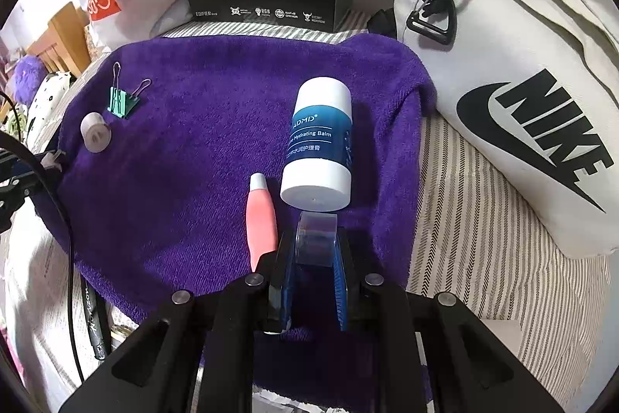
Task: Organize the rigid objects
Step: 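Carry the white cap to the towel with the left tool while the right carries the cup, then open the left tool releasing the white cap while the right tool releases the clear cup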
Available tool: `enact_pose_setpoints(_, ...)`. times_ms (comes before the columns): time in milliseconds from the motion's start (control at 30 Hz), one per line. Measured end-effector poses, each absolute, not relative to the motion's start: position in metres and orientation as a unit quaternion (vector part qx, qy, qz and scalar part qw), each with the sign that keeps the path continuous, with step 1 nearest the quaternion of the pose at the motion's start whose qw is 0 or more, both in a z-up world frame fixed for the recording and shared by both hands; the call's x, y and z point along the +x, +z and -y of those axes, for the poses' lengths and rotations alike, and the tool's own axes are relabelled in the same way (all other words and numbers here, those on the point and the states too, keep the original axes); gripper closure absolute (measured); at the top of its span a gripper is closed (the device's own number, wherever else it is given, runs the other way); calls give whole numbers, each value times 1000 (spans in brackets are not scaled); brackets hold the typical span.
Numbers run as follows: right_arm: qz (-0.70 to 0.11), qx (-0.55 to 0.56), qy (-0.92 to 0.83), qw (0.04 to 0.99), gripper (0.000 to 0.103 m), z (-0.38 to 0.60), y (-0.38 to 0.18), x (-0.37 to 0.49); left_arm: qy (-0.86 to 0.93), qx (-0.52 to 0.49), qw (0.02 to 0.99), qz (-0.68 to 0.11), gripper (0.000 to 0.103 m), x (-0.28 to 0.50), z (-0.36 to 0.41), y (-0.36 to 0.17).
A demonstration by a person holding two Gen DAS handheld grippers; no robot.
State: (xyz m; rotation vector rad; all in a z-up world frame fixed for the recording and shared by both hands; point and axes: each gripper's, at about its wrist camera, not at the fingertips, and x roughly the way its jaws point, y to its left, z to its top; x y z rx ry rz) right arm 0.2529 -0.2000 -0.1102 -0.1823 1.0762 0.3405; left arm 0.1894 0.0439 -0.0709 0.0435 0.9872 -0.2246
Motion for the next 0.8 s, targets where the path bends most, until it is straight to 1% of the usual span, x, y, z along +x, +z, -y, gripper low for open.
enact_pose_setpoints(333,-513,-100,169,836,84,200,-110,250,-88,40,866,-490,80,203,-48,-86)
enact_pose_setpoints(367,-513,-103,170,835,83,200,-109,249,-85,44,865,-493,80,204,-48,-88)
enact_pose_setpoints(433,-512,-105,170,836,77,201,-108,247,-82,48,863,-496,80,207,-47,-93)
enact_pose_setpoints(467,-512,-102,174,835,76,201,-107,246,-82,50,862,-498,80,208,-47,-94)
enact_pose_setpoints(800,-509,-110,182,834,74,201,-102,235,-82,60,861,-498,80,214,-48,-100)
